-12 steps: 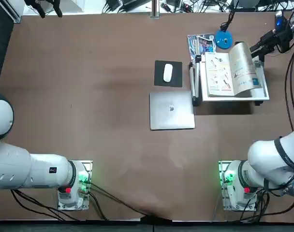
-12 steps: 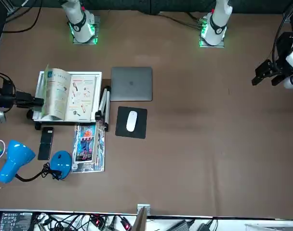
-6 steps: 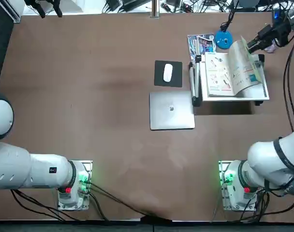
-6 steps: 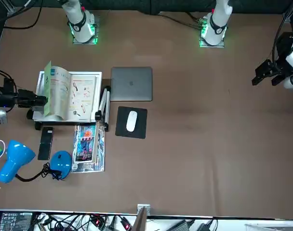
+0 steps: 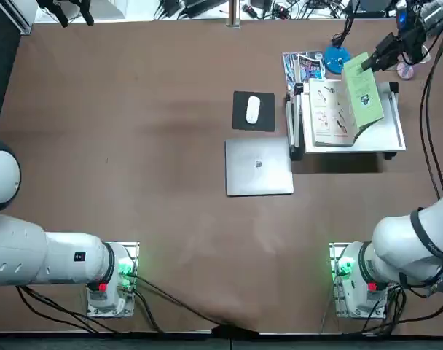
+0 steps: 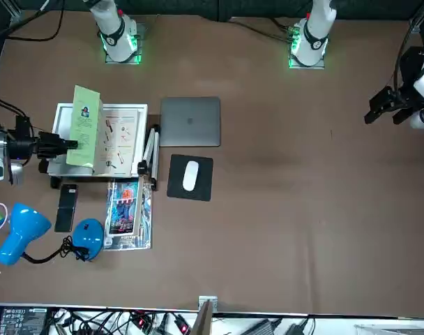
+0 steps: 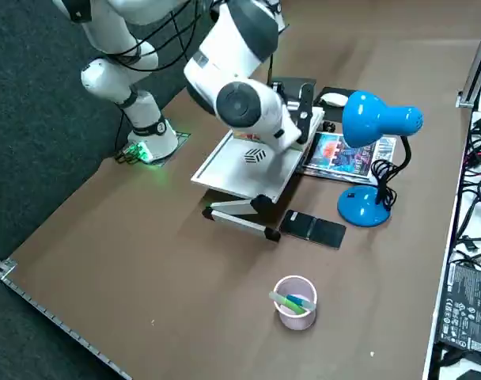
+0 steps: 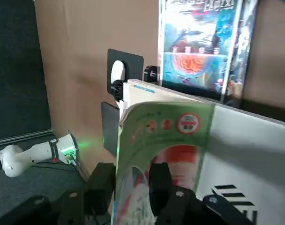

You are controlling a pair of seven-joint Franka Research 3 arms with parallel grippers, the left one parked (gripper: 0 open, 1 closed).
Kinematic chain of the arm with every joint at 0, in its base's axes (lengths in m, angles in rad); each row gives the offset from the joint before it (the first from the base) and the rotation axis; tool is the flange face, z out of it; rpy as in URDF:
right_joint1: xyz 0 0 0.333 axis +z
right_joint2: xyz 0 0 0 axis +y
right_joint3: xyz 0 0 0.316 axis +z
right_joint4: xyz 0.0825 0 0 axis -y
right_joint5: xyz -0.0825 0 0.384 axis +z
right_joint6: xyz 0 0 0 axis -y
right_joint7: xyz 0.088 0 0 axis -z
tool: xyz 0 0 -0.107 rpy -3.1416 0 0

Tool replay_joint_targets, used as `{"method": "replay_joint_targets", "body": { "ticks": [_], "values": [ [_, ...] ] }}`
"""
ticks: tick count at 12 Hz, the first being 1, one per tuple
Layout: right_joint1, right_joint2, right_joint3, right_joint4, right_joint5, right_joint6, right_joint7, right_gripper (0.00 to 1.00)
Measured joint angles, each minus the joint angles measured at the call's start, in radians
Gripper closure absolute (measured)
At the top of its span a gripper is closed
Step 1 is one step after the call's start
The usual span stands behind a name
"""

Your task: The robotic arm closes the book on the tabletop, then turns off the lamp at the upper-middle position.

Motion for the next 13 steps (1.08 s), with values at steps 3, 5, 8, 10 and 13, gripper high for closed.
{"method": "replay_joint_targets", "body": {
  "ticks": [3, 5, 8, 10, 13],
  "values": [
    [0.046, -0.022, 0.001, 0.001, 0.000, 0.002, 0.043, 0.55],
    [0.089, -0.031, 0.001, 0.001, 0.000, 0.011, 0.070, 0.59],
    [0.128, -0.034, 0.001, 0.001, -0.011, 0.033, 0.094, 0.74],
    [0.162, -0.040, 0.001, 0.001, -0.046, 0.059, 0.141, 0.78],
    [0.251, -0.066, 0.003, 0.005, -0.159, 0.108, 0.266, 0.80]
  ]
}}
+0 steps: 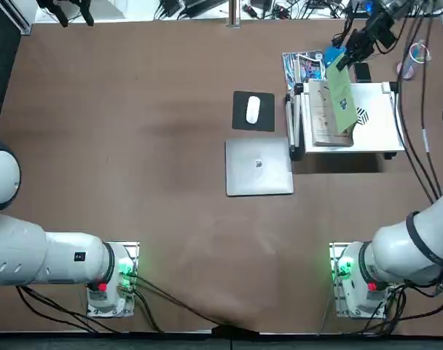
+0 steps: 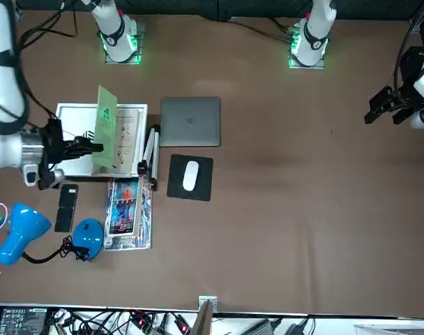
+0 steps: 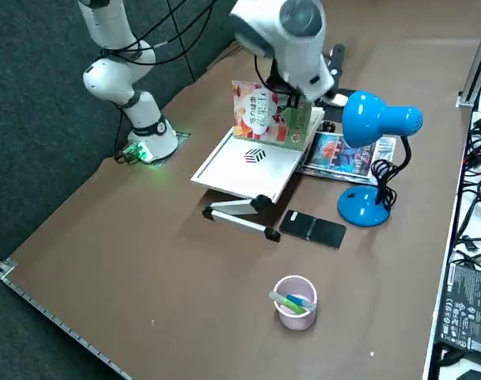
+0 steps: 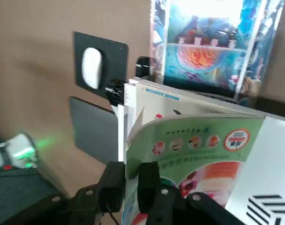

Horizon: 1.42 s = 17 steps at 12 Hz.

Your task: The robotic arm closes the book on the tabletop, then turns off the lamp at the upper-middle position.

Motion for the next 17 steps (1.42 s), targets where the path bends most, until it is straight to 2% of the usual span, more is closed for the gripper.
{"method": "replay_joint_targets", "body": {
  "ticks": [3, 7, 10, 13, 17],
  "values": [
    [0.105, -0.025, 0.001, 0.015, -0.136, 0.025, 0.163, 0.80],
    [0.210, -0.033, 0.002, 0.032, -0.252, 0.027, 0.318, 0.80],
    [0.305, -0.032, 0.003, 0.052, -0.376, 0.029, 0.473, 0.82],
    [0.337, -0.032, 0.003, 0.062, -0.407, 0.029, 0.542, 0.82],
    [0.340, -0.031, -0.003, 0.063, -0.429, 0.030, 0.555, 0.81]
  ]
}}
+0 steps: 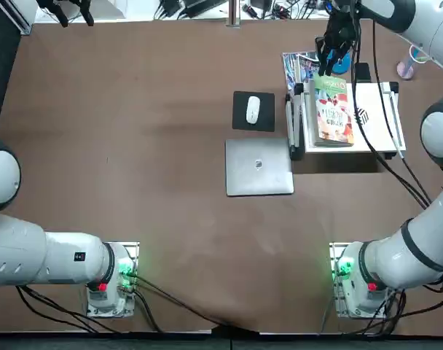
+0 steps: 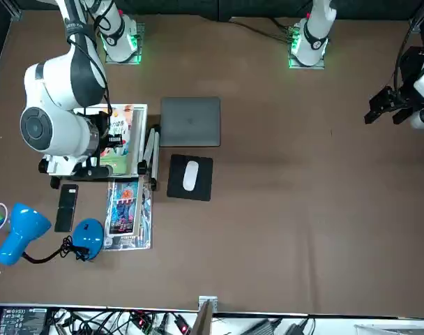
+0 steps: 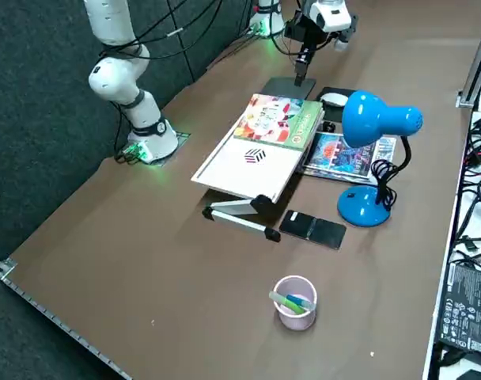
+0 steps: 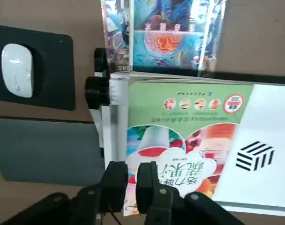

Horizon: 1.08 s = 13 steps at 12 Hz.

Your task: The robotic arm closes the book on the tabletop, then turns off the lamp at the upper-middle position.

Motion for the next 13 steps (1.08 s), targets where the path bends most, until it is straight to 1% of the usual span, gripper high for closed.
{"method": "replay_joint_targets", "body": {
  "ticks": [3, 5, 6, 7, 10, 11, 12, 13],
  "values": [
    [0.003, 0.000, 0.000, 0.002, -0.066, 0.026, 0.014, 0.81],
    [0.000, 0.003, -0.002, 0.002, -0.102, 0.083, 0.015, 0.87],
    [-0.001, 0.008, -0.003, 0.002, -0.117, 0.112, 0.014, 0.87],
    [-0.001, 0.018, -0.004, 0.002, -0.133, 0.148, 0.014, 0.89],
    [-0.001, 0.069, -0.004, 0.002, -0.188, 0.264, 0.013, 0.92],
    [-0.002, 0.090, -0.005, 0.002, -0.214, 0.303, 0.012, 0.95],
    [-0.008, 0.126, -0.009, 0.003, -0.256, 0.377, 0.001, 0.96],
    [-0.016, 0.138, -0.012, 0.003, -0.273, 0.401, -0.018, 0.97]
  ]
}}
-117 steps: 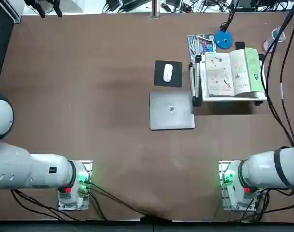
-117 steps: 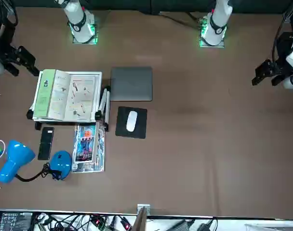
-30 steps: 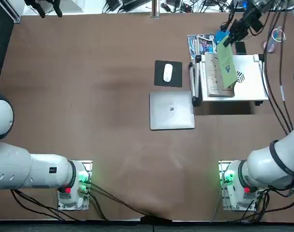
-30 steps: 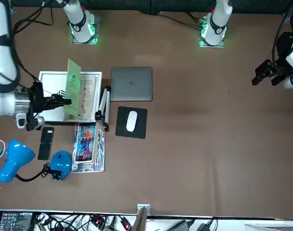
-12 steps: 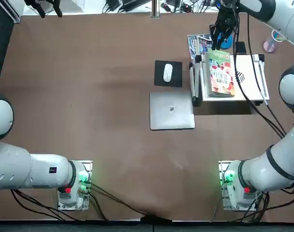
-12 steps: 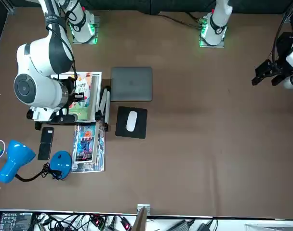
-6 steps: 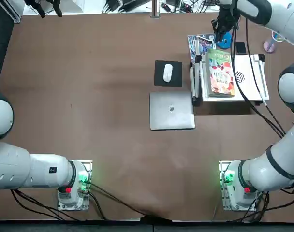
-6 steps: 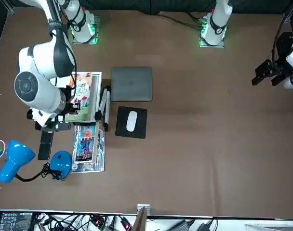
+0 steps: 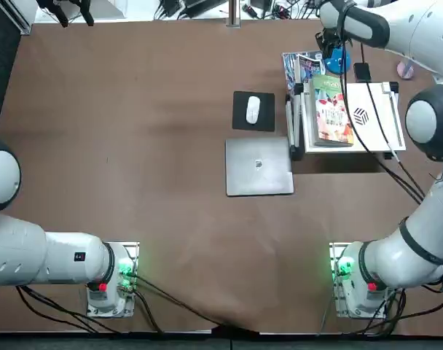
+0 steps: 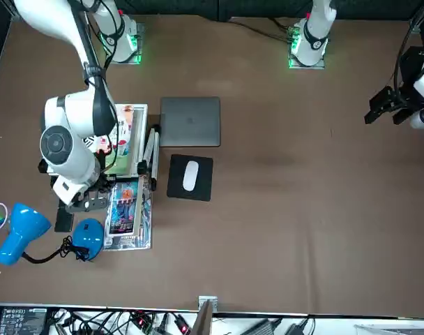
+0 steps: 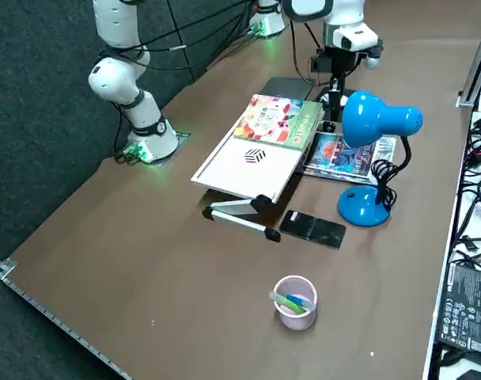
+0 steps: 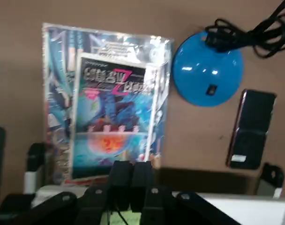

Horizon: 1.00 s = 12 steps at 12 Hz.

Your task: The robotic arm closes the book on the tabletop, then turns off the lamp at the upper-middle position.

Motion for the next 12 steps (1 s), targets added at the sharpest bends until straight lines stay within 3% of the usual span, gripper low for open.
{"method": "replay_joint_targets", "body": {
  "ticks": [12],
  "values": [
    [-0.086, 0.113, -0.005, -0.027, -0.197, 0.191, -0.066, 0.98]
  ]
}}
